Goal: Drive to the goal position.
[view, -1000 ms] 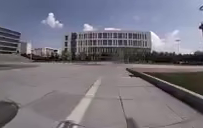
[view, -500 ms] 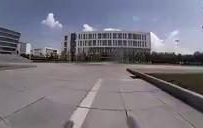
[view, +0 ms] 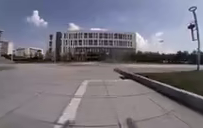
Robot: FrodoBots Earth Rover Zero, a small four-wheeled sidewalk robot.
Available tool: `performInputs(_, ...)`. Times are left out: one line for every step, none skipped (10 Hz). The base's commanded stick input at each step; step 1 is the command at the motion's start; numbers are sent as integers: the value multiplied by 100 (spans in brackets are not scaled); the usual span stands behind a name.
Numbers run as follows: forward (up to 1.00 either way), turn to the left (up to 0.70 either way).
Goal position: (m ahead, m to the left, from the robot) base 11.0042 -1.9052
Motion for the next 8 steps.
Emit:
performInputs(70, 0)
performInputs(70, 0)
performInputs(70, 0)
performInputs(70, 0)
performInputs(70, 0)
performInputs(70, 0)
performInputs(70, 0)
performInputs(70, 0)
